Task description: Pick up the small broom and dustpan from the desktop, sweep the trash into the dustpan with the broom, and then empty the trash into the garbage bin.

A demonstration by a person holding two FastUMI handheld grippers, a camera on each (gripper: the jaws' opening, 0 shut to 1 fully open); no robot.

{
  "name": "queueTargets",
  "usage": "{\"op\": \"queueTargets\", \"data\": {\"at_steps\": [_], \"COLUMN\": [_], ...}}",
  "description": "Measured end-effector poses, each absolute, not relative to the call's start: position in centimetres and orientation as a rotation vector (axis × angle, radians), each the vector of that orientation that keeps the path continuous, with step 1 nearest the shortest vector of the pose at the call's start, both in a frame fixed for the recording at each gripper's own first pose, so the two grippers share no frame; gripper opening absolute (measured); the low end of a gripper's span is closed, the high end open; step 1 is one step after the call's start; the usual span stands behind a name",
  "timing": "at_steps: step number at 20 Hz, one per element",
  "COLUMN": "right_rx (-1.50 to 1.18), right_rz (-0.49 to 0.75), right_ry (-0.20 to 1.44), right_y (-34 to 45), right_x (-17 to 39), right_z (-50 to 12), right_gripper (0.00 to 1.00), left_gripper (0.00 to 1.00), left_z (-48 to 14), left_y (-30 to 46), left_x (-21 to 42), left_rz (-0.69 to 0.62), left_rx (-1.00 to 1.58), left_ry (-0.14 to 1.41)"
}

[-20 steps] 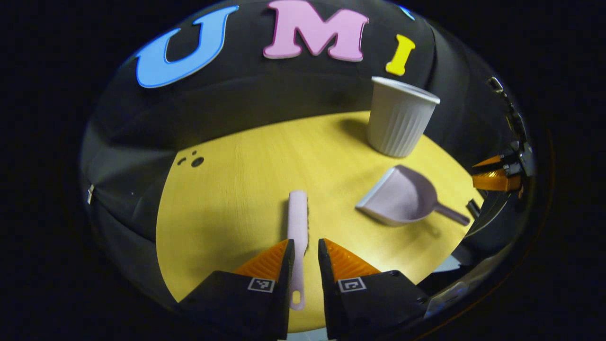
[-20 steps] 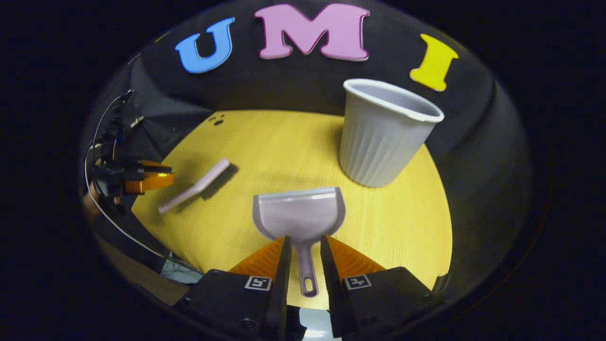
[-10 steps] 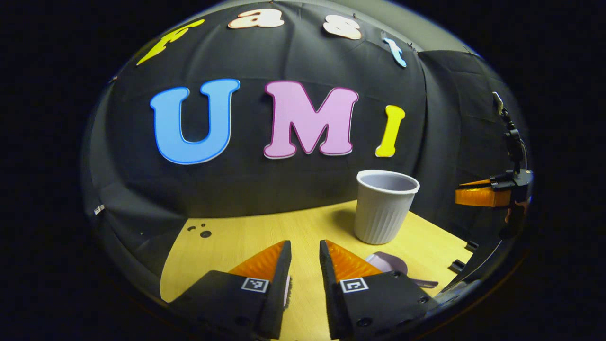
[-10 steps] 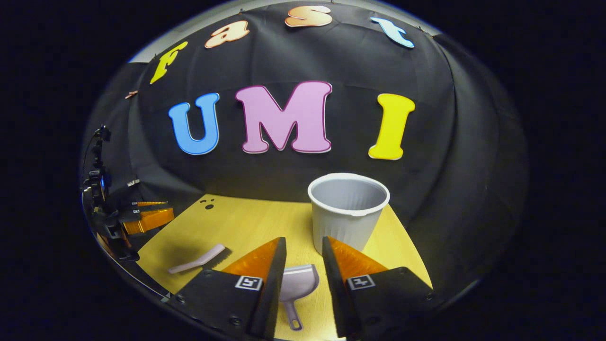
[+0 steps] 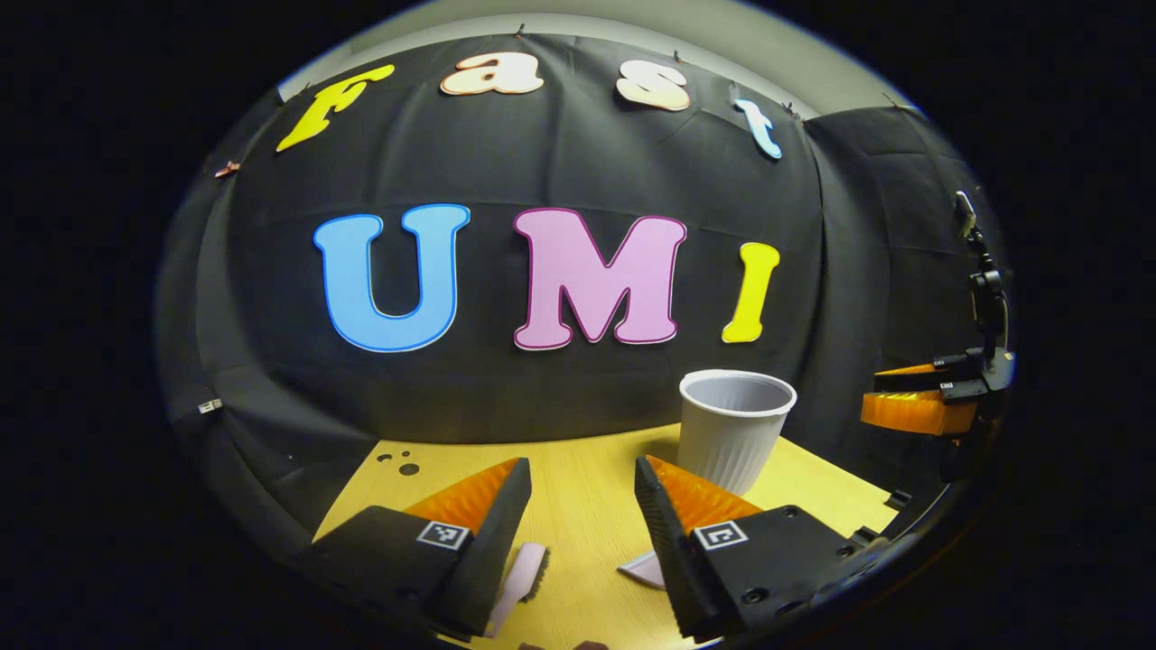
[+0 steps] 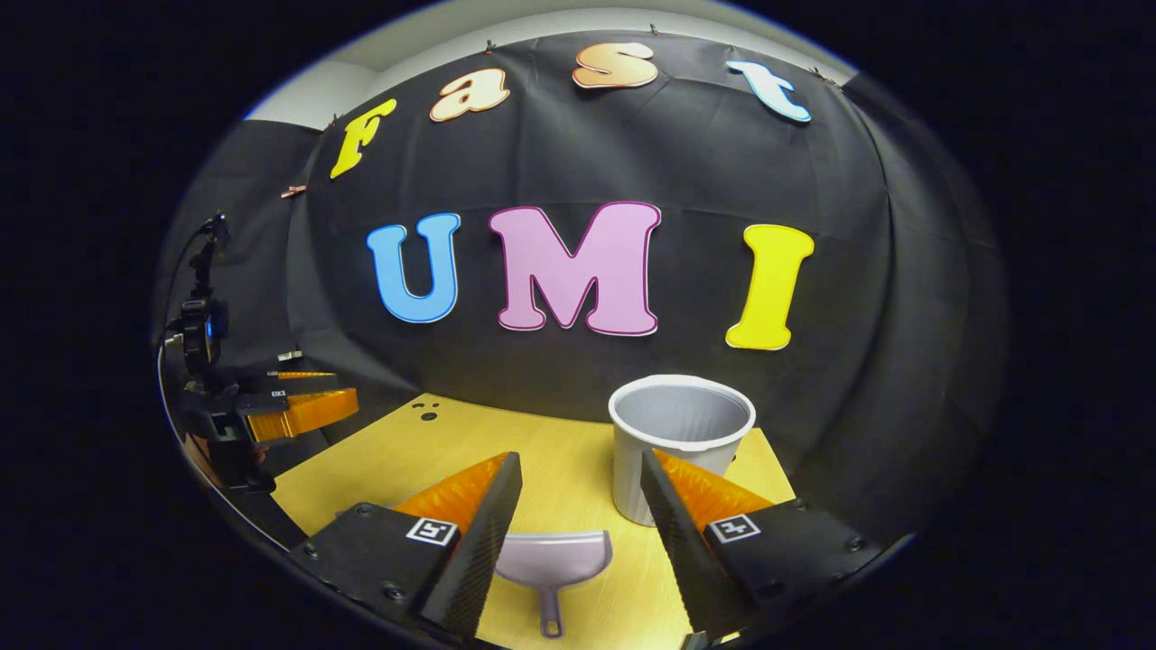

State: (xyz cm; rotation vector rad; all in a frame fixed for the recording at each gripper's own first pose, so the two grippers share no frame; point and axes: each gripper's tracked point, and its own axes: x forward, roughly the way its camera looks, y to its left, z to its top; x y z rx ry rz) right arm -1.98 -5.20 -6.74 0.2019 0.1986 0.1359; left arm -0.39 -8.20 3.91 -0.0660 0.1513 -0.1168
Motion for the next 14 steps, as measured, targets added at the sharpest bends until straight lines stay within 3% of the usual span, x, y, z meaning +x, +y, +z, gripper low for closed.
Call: {"op": "queueTargets", "data": {"at_steps": [14], "right_rx": [0.176], "right_rz": [0.146], "right_ry": [0.157], "right_y": [-4.9], "right_x": [-2.9], "right_z": [-4.7], "right_gripper": [0.94], "left_gripper": [0.8], "left_z": [5.5], "left_y": [-10.4], "left_x": [-0.8], "left_rz": [-0.149], "left_rx": [-0.024], "left_ry": [0.138]}}
